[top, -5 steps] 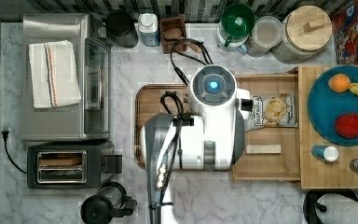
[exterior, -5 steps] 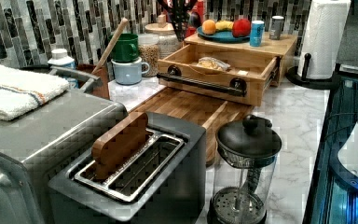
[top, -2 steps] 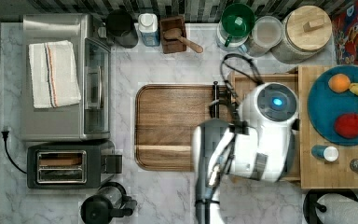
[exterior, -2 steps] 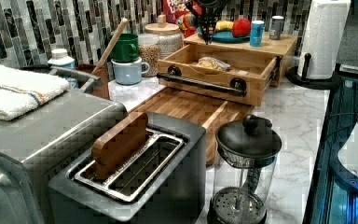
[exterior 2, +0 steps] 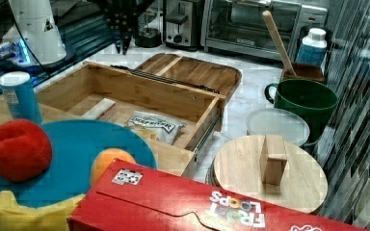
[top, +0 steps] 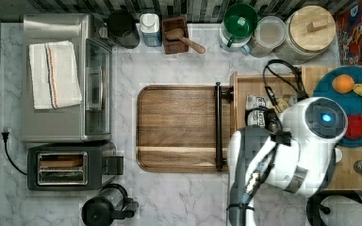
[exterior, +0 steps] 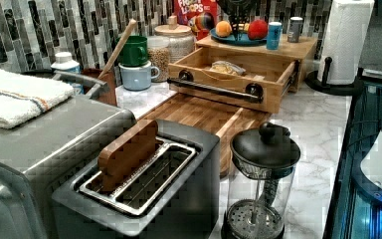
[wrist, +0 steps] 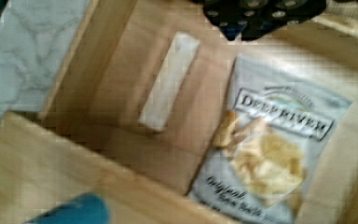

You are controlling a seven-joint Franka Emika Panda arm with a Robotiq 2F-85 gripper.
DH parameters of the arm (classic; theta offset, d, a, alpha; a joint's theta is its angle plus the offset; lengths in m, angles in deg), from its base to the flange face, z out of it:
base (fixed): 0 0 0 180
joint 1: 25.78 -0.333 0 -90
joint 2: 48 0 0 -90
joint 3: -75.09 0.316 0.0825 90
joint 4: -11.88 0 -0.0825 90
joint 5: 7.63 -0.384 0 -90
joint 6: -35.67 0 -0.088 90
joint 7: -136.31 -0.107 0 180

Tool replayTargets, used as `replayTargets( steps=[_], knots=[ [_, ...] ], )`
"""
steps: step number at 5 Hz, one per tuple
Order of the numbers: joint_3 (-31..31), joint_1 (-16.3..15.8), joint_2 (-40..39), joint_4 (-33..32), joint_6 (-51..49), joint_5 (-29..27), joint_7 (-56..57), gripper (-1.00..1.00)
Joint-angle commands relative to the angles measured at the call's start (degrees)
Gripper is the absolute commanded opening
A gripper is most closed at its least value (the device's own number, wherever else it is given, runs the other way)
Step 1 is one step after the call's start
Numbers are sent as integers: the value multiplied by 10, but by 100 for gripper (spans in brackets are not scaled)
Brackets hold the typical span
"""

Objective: Pick up the butter.

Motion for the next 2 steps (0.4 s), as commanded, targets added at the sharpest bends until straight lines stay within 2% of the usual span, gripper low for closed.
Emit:
replayTargets(
  steps=[1, 2],
  knots=[
    [-17, 21, 2, 7, 41, -16, -84, 100],
    [-15, 27, 3, -20, 69, -9, -112, 100]
  ],
)
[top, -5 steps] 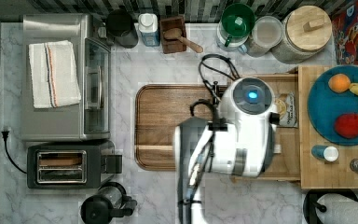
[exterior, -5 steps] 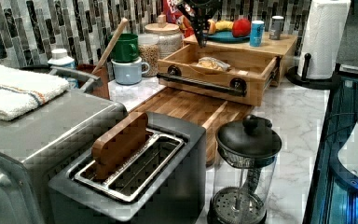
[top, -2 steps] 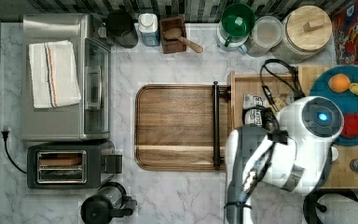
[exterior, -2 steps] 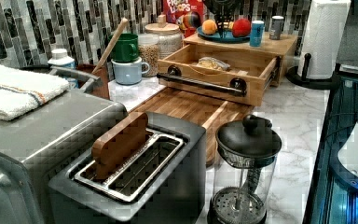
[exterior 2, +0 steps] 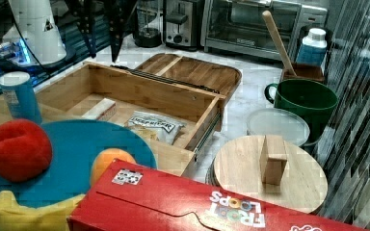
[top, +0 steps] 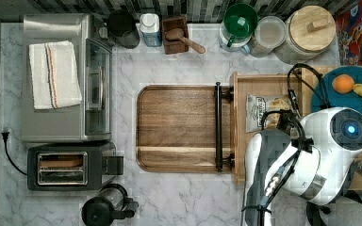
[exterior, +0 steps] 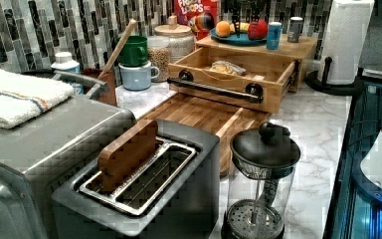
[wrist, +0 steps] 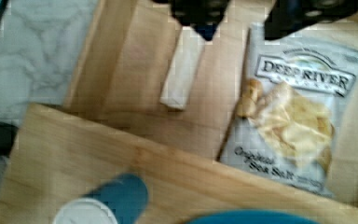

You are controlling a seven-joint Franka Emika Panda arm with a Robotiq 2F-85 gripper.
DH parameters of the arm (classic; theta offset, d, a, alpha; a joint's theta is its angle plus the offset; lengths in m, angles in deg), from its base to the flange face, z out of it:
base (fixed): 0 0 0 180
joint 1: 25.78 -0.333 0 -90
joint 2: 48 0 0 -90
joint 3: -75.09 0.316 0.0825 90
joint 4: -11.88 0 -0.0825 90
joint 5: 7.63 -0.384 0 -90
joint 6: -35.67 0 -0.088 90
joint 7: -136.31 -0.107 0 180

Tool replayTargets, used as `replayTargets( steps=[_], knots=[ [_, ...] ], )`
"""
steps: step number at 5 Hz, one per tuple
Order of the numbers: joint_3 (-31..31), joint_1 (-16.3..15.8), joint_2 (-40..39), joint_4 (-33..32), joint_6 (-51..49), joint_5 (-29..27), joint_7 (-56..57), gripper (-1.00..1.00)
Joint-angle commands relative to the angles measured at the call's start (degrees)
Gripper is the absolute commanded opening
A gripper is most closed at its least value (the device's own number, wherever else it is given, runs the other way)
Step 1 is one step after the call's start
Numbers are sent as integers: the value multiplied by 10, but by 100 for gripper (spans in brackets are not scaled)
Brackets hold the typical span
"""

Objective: Pick up the butter.

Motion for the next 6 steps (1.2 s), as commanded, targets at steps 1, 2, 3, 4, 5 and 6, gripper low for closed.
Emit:
replayTargets(
  steps=[1, 2, 3, 4, 5, 6],
  knots=[
    [-5, 7, 2, -41, 57, -4, -113, 100],
    [-14, 12, -15, -43, 50, -32, -125, 100],
    [-18, 21, -18, -84, 111, -31, -130, 100],
    [-19, 27, -21, -115, 149, -28, -138, 100],
    [-21, 28, -36, -134, 178, -52, -125, 100],
    [-20, 29, -47, -173, 249, -60, -128, 100]
  ],
)
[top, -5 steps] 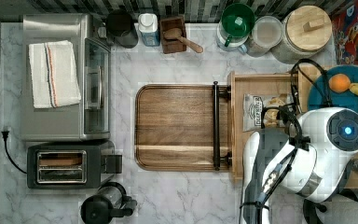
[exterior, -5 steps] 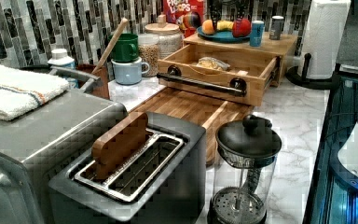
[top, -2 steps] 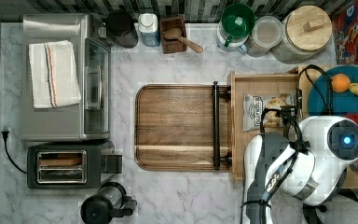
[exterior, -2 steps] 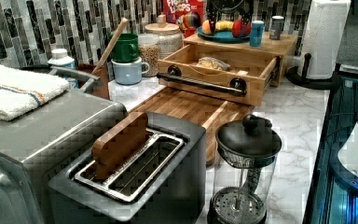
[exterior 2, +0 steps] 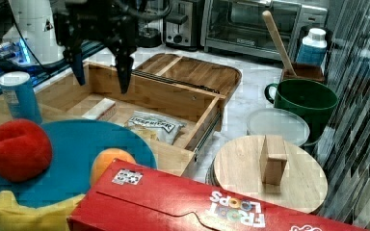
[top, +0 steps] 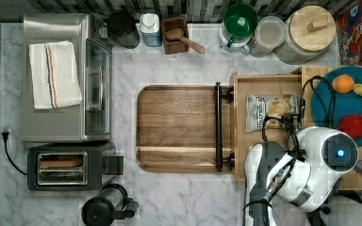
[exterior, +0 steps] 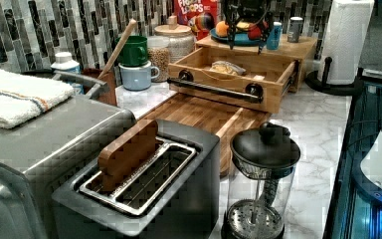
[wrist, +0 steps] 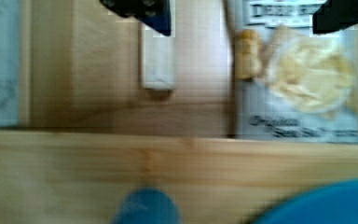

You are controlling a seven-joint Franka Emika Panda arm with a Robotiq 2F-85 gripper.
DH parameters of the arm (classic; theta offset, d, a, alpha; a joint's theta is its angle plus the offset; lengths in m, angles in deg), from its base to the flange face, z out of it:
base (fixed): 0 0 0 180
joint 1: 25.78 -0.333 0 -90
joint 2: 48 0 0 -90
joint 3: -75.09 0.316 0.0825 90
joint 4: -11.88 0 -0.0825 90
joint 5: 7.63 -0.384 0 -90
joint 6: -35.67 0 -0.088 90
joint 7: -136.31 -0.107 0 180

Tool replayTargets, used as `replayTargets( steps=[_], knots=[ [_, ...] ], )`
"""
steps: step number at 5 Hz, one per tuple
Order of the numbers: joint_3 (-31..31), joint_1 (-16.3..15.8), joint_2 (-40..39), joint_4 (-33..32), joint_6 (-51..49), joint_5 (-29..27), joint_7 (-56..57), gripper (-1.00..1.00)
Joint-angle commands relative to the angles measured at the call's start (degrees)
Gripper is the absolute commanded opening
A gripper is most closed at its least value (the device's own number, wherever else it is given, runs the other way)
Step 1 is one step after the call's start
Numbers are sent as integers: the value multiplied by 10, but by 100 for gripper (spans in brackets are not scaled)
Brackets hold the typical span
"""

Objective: Pick up the butter.

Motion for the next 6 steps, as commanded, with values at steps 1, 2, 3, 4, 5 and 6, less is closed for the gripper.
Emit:
replayTargets(
  steps=[1, 2, 3, 4, 5, 6],
  knots=[
    [-7, 5, -28, -90, 110, -32, -17, 100],
    [-42, -29, -28, -108, 137, -39, -9, 100],
    [-14, 1, -16, -119, 142, -19, -14, 63],
    [-16, -1, -4, -118, 124, -12, -20, -100],
    [-21, -1, 2, -127, 142, 7, -20, -100],
    [-16, 5, -8, -122, 142, -16, 10, -100]
  ],
)
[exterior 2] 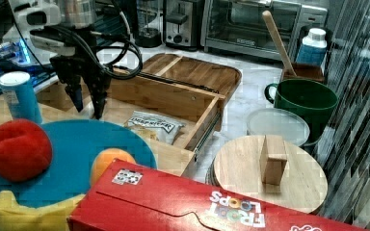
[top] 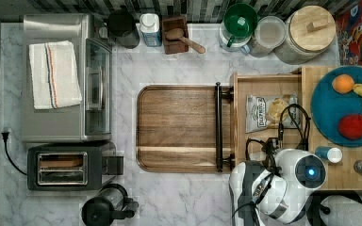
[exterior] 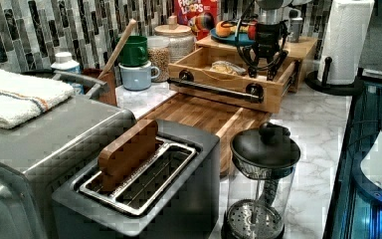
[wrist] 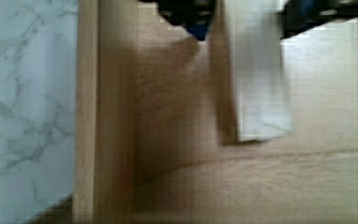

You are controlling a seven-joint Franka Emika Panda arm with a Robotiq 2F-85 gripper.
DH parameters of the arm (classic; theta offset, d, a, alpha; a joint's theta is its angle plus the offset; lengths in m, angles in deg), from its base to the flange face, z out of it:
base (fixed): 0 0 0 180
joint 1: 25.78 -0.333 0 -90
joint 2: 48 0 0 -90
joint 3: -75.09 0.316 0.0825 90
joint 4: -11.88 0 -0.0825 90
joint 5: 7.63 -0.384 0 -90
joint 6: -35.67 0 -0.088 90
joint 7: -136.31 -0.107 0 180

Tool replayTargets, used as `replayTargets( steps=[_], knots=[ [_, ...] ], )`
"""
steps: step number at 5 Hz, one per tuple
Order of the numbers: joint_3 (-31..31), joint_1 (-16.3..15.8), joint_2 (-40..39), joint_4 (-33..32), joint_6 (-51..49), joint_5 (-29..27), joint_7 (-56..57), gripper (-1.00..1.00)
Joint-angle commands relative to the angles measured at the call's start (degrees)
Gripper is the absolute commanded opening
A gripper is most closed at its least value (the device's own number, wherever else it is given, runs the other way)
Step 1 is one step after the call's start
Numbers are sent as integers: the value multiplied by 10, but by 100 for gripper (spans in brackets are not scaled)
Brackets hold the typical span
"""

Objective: Pick up the butter.

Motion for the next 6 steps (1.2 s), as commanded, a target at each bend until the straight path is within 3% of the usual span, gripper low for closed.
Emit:
replayTargets(
  steps=[1, 2, 3, 4, 5, 6],
  knots=[
    [-1, 6, 15, -11, 58, -3, 9, -100],
    [2, -8, 46, 13, -18, 19, -15, -100],
    [18, -10, 78, 25, -42, 45, -10, -100],
    [29, -19, 63, 57, -38, 96, -56, -100],
    [36, -24, 50, 81, -11, 95, -44, -100],
    [54, -30, 43, 136, -69, 79, -44, -100]
  ],
)
